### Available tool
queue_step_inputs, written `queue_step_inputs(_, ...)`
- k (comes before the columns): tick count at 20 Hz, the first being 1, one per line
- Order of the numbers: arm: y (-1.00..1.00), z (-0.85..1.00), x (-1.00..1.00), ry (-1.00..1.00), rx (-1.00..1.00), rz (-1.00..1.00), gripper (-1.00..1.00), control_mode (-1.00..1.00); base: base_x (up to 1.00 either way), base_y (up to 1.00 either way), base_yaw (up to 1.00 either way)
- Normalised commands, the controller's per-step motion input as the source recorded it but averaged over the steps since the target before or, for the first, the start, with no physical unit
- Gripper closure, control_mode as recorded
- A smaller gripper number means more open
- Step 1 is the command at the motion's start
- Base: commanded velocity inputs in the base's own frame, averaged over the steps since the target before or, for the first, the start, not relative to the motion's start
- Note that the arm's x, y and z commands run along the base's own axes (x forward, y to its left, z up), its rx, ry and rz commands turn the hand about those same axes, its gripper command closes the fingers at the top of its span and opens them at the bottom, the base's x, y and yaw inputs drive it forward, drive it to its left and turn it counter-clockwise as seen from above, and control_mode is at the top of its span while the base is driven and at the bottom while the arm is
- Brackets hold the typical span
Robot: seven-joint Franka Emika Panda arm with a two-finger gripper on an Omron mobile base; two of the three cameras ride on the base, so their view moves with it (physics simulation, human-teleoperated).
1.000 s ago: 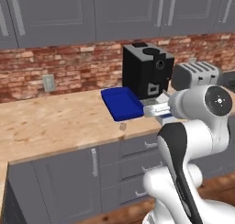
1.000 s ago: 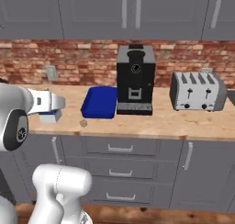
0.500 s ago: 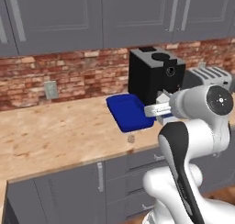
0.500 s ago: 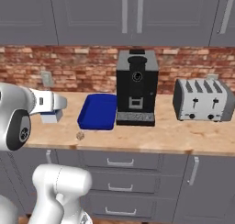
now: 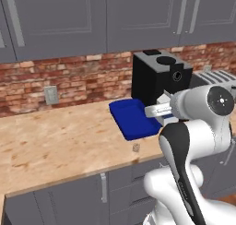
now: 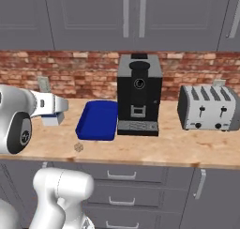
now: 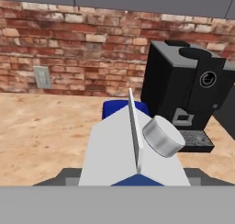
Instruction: Take out the milk from the fridge and place it on the tray on the counter. Then take the sugar cube near the tray and place it in the tray.
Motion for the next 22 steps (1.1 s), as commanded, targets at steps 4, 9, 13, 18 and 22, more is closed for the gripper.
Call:
queue_step_inputs(4,0.0,0.0,0.0,0.0,0.0,0.0,1.0,1.0,0.38,-0.18,0.0)
queue_step_inputs(9,0.0,0.0,0.0,0.0,0.0,0.0,1.0,1.0,0.67,-0.01,0.0)
queue_step_inputs(13,0.0,0.0,0.0,0.0,0.0,0.0,1.0,1.0,0.24,0.0,0.0)
queue_step_inputs(18,0.0,0.0,0.0,0.0,0.0,0.0,1.0,1.0,0.06,-0.01,0.01)
queue_step_inputs(22,0.0,0.0,0.0,0.0,0.0,0.0,1.0,1.0,-0.11,-0.06,0.05)
